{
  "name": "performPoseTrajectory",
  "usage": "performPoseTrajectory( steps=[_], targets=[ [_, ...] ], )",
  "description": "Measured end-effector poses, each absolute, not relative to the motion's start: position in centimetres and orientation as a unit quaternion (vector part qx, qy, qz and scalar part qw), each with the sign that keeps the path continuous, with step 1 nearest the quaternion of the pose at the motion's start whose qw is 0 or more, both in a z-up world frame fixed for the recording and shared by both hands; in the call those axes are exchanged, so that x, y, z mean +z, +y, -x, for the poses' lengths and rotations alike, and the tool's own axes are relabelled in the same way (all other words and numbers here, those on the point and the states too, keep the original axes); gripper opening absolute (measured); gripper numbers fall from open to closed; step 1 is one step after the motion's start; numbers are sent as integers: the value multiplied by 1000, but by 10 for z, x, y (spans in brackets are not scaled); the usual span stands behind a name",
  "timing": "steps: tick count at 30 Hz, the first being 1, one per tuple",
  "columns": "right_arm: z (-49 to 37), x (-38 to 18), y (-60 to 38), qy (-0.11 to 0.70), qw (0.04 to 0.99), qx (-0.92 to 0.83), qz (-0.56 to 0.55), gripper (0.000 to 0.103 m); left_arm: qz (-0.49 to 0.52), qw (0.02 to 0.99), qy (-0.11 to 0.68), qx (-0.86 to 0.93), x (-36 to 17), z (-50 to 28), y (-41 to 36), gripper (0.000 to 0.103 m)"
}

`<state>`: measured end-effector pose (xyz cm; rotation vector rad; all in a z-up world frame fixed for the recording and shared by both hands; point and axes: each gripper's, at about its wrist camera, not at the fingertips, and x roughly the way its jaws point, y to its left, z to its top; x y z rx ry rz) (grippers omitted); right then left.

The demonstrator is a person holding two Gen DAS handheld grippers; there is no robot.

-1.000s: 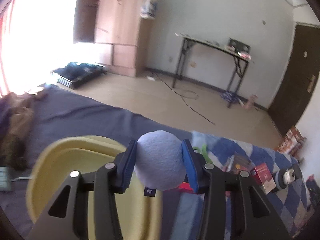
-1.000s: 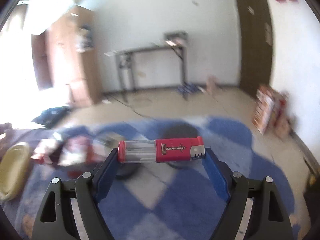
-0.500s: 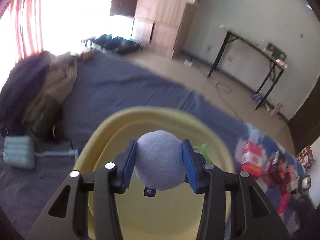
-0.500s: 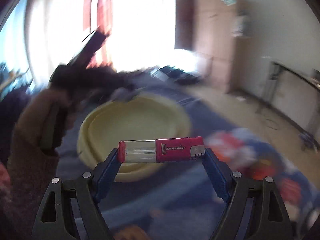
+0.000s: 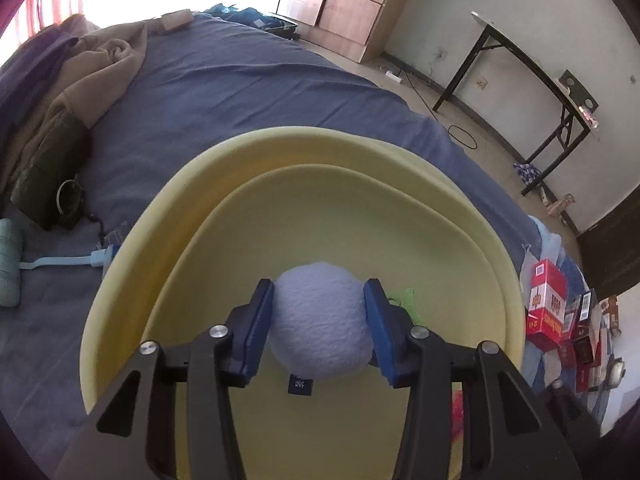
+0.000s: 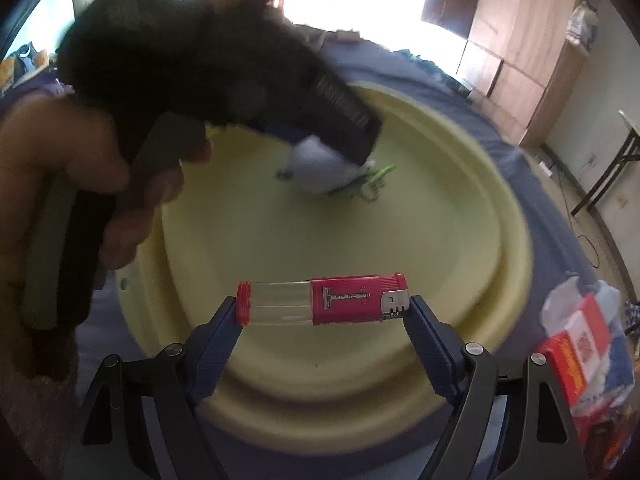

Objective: Organize rigid objects
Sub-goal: 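Carry ball and lighter to the yellow basin and release both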

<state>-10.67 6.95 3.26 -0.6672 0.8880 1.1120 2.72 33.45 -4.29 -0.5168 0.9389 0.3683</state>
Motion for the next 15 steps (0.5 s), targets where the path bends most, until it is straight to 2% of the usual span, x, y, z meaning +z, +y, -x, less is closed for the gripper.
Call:
performPoseTrajectory(
  steps=[3,4,6,7,8,10,11,13,15],
  targets=[
    [108,23,83,405,704,499,305,82,252,847,432,183,-38,-24,336,51],
    [108,22,86,406,704,498,304,82,255,847,427,188,-37,-22,338,56],
    [109,18,93,408,703,496,305,82,259,847,422,194,-35,-19,340,72],
    [109,17,97,411,702,498,301,82,267,848,414,197,-32,-16,342,83],
    [109,17,94,413,703,497,297,82,273,849,405,201,-29,-14,344,89],
    [109,16,97,415,704,497,293,84,289,855,377,208,-19,-6,349,92],
    [109,16,98,412,707,495,293,88,295,857,368,209,-14,-2,350,95],
    [109,22,95,402,719,491,284,102,305,865,342,206,0,8,350,100],
    [115,34,84,393,729,491,272,103,306,872,327,198,14,15,348,103]
  ],
)
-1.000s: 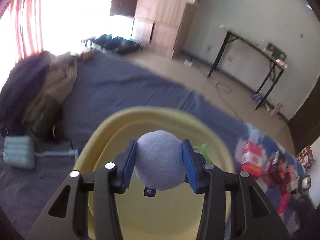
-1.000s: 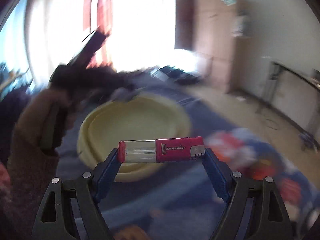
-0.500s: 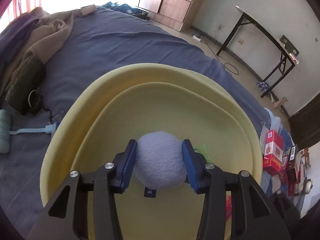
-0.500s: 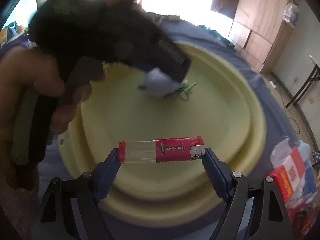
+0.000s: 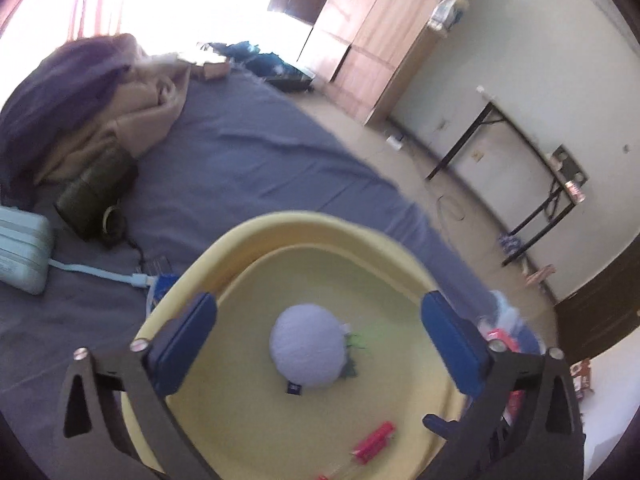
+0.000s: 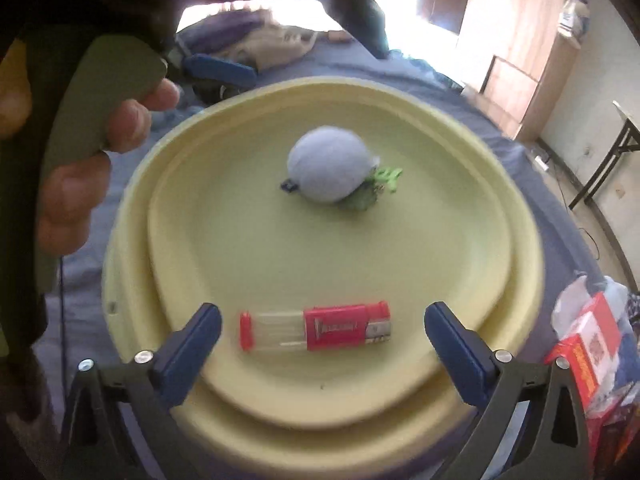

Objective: Organize rigid objects
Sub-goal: 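Carry ball and lighter to the yellow basin and release both, then grasp the dark red box with the left tool while the right tool grasps the white round container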

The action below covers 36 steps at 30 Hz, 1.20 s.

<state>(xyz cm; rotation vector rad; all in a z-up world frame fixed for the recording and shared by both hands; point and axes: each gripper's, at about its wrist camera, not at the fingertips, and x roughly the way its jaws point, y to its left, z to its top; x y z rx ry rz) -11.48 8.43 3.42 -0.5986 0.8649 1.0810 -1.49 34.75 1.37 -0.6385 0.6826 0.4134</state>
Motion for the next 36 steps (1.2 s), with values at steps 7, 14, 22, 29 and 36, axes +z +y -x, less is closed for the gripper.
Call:
performPoseTrajectory(
  steps=[7,14,22,29,36],
  targets=[
    [90,108,-59,337,865,342,143,103,244,912,285,164,59,-7,283,103],
    [66,132,-286,304,952,35,19,103,204,932,300,-10,51,-80,158,103],
    [57,108,-384,351,934,-24,-66,103,50,926,370,-60,5,-127,33,103],
    [44,122,-374,362,927,67,-74,103,23,917,393,-60,-13,-123,21,103],
    [38,114,-345,362,929,73,-1,100,27,913,403,-53,-22,-128,25,103]
  ],
)
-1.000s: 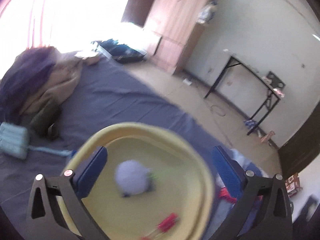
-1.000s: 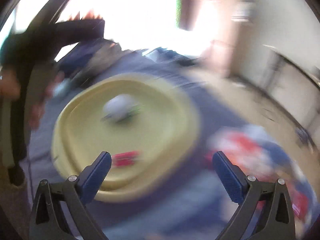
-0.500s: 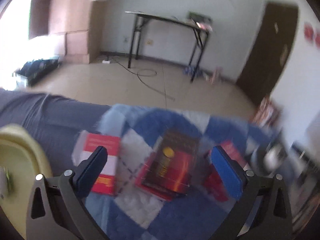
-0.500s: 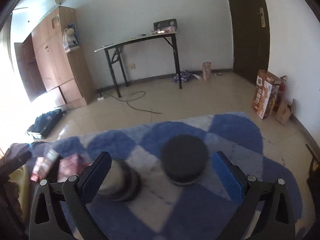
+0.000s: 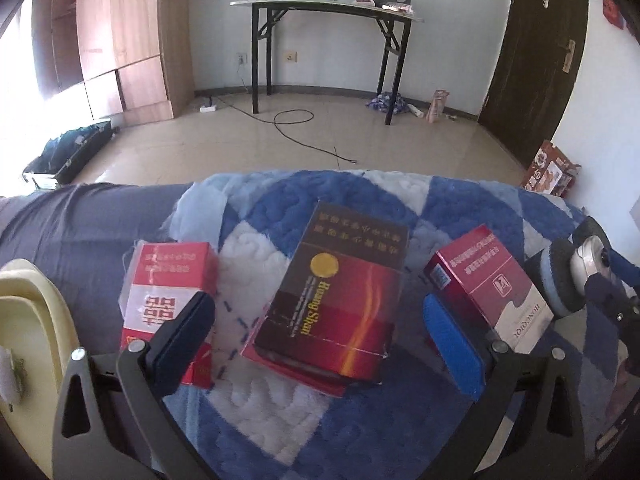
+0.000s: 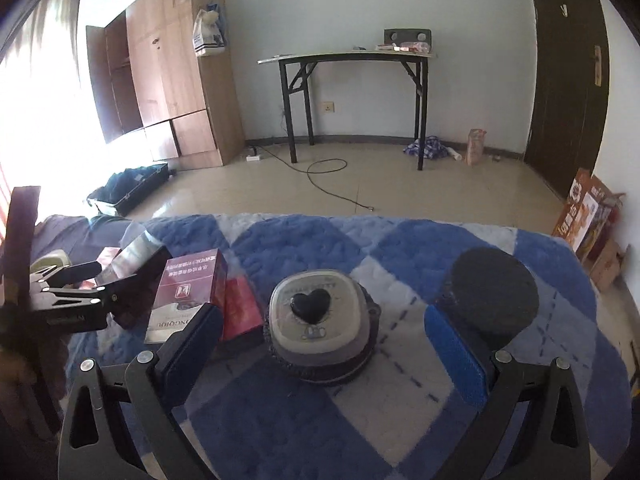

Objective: Organize rigid objects
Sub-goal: 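Grasp the dark red box with the left tool while the right tool grasps the white round container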

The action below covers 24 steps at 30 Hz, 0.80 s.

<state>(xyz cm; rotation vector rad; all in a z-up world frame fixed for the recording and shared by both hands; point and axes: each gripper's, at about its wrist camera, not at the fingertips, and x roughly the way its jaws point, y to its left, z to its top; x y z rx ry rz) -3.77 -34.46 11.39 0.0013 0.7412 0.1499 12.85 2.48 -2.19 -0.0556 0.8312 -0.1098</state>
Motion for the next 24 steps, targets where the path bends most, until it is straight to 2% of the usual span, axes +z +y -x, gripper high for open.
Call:
performPoseTrajectory(
  steps=[3,6,7,9,10,11,18,24],
  targets=[
    [39,106,-342,355,932,72,2,90,25,914,400,-54,-22,-128,25,103],
    [34,87,-335,361,930,71,8,87,27,916,394,-64,-23,-128,24,99],
    [31,81,-335,362,930,70,9,84,26,916,394,-66,-24,-129,23,92],
    [27,76,-334,366,928,68,12,69,23,915,397,-70,-25,-131,21,81],
    [26,75,-333,367,927,69,14,65,18,913,402,-75,-27,-132,20,71],
    [25,74,-333,368,927,70,16,58,12,912,404,-74,-28,-132,18,65],
    [23,74,-337,362,929,76,15,54,16,919,386,-83,-13,-124,21,58],
    [26,81,-344,342,935,96,-9,54,9,948,313,-62,41,-91,35,57]
  ],
)
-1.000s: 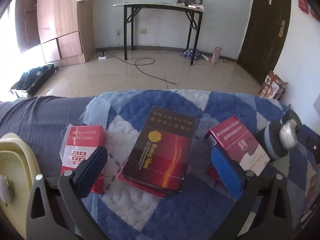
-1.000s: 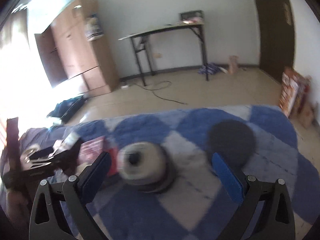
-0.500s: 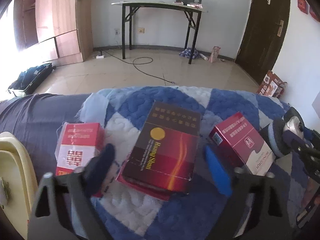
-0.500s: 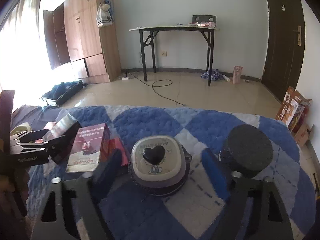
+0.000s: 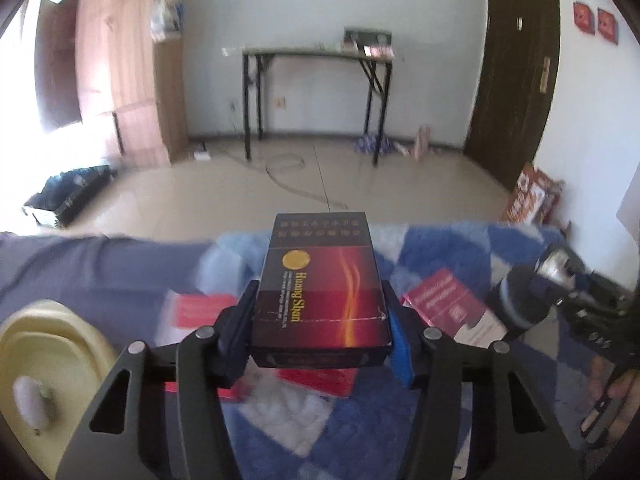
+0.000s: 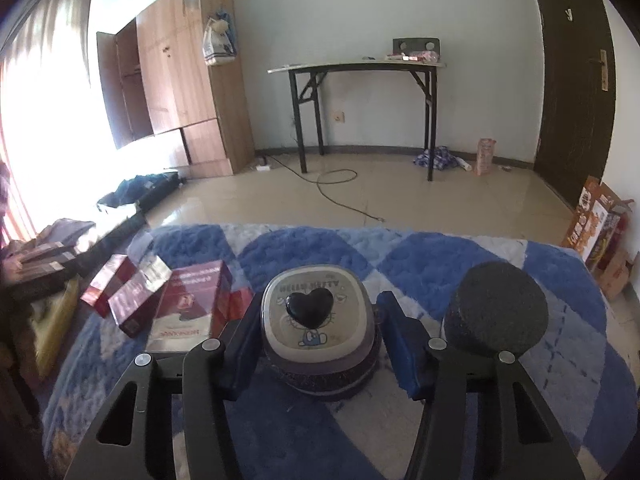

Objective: Organize rigid objects
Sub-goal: 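Grasp the dark red box with the left tool while the right tool grasps the white round container, then place the dark box and white container into the yellow basin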

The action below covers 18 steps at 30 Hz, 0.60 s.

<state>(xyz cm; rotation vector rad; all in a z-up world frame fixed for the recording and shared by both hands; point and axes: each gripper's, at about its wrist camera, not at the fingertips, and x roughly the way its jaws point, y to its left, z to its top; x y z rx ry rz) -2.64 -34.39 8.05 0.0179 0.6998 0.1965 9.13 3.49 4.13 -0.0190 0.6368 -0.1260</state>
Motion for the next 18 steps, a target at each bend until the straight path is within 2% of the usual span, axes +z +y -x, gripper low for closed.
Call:
performPoseTrajectory(
  steps=[6,8,11,14,18],
  targets=[
    [38,99,-334,311,940,139,-10,54,11,970,243,-24,106,-2,80,57],
    [46,107,-310,301,935,185,2,54,-25,967,254,-10,111,40,99,57],
    [59,115,-263,300,917,263,14,54,-36,954,296,24,96,83,140,57],
    [71,115,-194,305,886,343,59,54,5,942,327,80,65,106,204,57],
    [70,94,-87,337,821,443,125,54,47,924,349,146,12,94,260,57]
  ],
)
